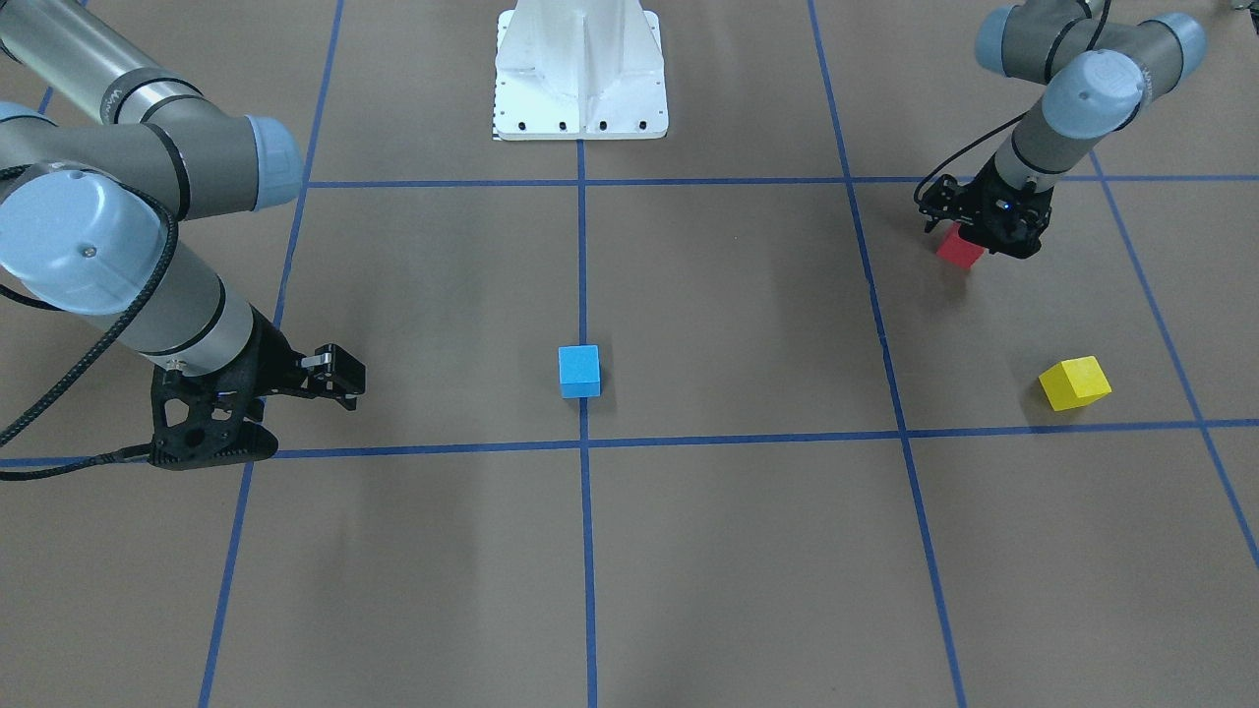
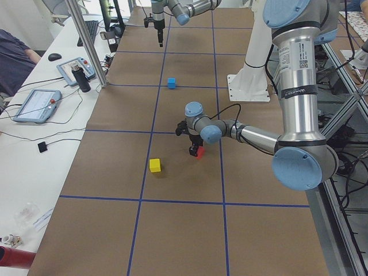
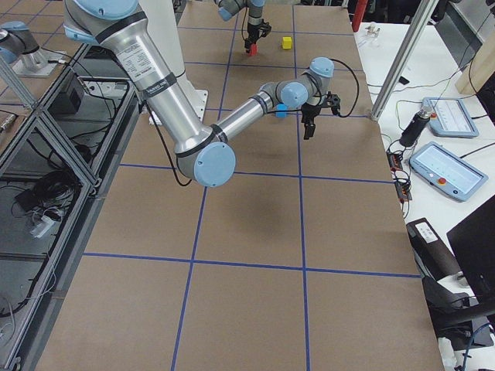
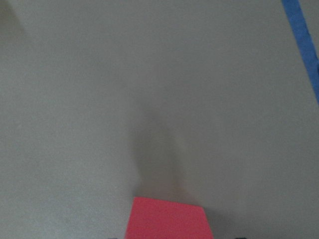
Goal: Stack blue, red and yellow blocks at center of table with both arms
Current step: 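Lower the left gripper onto the red cube and close it, then carry the red cube with the left gripper over the blue cube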
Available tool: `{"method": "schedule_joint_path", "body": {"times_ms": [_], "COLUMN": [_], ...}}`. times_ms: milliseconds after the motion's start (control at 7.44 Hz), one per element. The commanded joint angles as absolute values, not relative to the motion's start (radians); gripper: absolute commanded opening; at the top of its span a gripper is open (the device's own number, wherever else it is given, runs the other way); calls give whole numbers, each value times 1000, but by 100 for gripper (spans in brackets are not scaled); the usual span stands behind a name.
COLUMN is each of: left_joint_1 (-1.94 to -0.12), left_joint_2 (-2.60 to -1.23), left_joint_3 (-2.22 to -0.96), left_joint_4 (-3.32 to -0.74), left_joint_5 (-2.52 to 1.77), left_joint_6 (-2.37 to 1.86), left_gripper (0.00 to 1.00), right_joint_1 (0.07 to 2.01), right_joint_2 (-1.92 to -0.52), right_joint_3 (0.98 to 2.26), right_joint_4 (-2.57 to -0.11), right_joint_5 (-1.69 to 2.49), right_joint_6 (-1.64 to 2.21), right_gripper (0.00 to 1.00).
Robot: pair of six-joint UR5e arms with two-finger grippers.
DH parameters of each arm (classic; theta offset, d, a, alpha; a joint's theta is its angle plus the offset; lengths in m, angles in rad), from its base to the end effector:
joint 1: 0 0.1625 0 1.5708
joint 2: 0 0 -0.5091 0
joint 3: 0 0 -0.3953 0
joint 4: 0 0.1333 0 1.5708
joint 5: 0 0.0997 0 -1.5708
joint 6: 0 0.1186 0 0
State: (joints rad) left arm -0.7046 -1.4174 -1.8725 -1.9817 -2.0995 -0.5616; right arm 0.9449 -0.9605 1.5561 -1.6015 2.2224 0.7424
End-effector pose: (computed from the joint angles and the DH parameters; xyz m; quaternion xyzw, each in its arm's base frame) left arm 0.2968 -0.3488 0.6411 0.0369 0.3642 0.2120 0.9061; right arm -0.3918 -0.6468 0.3842 0.0104 -0.4051 -0.0361 0.9135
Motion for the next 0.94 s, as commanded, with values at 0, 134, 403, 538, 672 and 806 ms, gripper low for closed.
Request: {"method": "schedule_joint_path", "body": {"times_ms": [0,134,403,538,672,806], "left_joint_1": [-709,-715,-736,-741,-755,-753], "left_joint_2": [-1413,-1398,-1413,-1480,-1637,-1855], "left_joint_3": [-1890,-1940,-1976,-1982,-1974,-1941], "left_joint_4": [-1980,-1977,-1962,-1895,-1726,-1477], "left_joint_5": [-2098,-2097,-2100,-2100,-2100,-2099], "left_joint_6": [-574,-575,-638,-708,-754,-800], "left_gripper": [10,0,0,0,0,0], "right_joint_1": [945,948,956,956,959,959], "right_joint_2": [-962,-966,-968,-968,-968,-968], "right_joint_3": [1559,1559,1559,1559,1559,1559], "right_joint_4": [-1601,-1601,-1601,-1601,-1600,-1600], "right_joint_5": [2229,2230,2230,2230,2230,2230], "right_joint_6": [742,741,739,739,739,739], "right_gripper": [99,99,99,99,99,99]}}
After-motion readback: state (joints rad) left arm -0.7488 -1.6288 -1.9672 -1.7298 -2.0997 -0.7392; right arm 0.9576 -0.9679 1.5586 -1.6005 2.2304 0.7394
